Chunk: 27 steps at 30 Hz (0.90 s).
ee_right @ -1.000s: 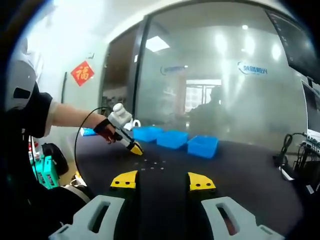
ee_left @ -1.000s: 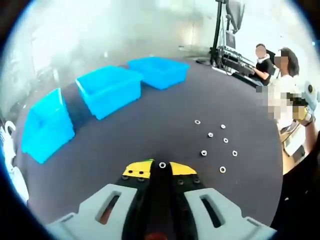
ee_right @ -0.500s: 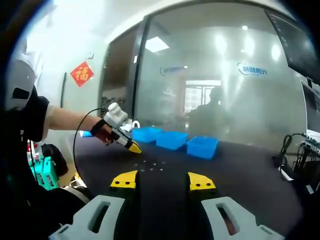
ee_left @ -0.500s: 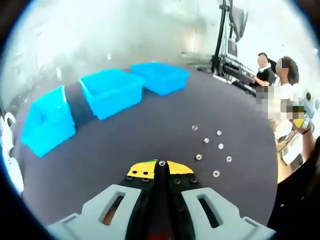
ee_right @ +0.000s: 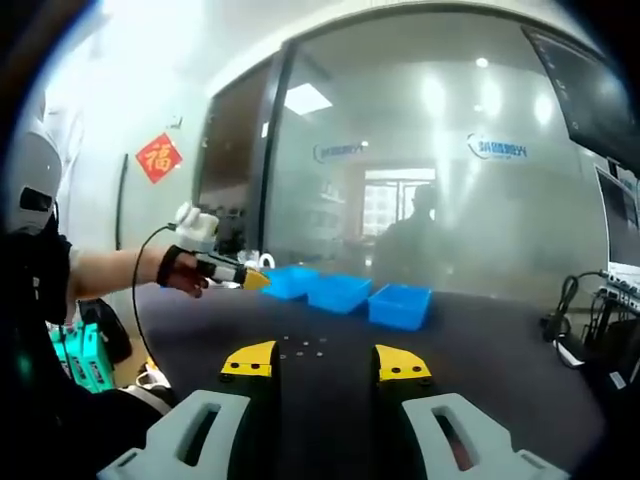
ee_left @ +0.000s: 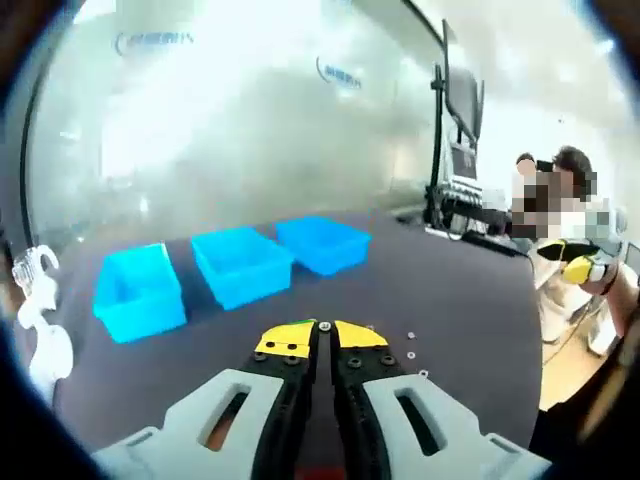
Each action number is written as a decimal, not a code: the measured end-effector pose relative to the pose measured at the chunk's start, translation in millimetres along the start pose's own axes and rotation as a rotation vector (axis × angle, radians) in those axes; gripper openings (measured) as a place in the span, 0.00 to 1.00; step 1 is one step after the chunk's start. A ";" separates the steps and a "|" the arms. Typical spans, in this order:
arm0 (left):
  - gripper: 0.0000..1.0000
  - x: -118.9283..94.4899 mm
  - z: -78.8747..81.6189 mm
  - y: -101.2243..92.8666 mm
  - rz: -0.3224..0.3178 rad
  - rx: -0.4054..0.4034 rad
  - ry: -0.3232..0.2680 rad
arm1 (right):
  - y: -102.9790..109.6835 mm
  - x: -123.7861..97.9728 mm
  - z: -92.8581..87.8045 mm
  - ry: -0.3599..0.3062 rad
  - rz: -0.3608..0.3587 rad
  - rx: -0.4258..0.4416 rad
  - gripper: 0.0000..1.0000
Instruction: Sort the screws, nuts, and washers into the corresponding bins
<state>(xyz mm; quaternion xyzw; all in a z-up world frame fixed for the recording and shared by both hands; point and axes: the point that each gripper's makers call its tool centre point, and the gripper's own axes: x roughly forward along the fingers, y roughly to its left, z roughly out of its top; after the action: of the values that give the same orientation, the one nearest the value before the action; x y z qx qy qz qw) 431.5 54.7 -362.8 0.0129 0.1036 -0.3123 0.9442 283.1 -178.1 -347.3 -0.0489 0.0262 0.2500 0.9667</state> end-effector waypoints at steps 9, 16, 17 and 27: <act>0.04 -22.0 36.3 30.8 0.148 -0.001 -0.160 | 2.1 -1.2 8.6 -0.025 -0.010 0.013 0.32; 0.04 -22.2 42.4 86.4 0.266 -0.027 -0.160 | 4.9 0.7 12.0 -0.035 -0.006 0.017 0.32; 0.04 -21.1 43.0 95.4 0.285 -0.025 -0.156 | 5.4 1.2 12.1 -0.036 -0.004 0.019 0.32; 0.04 1.3 62.1 164.7 0.401 -0.021 -0.149 | 10.2 4.6 16.5 -0.045 0.003 0.024 0.32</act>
<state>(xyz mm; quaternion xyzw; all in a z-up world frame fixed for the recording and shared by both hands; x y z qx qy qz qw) 541.8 180.9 -309.0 0.0002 0.0324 -0.1172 0.9926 282.6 -165.3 -332.1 -0.0314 0.0074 0.2519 0.9672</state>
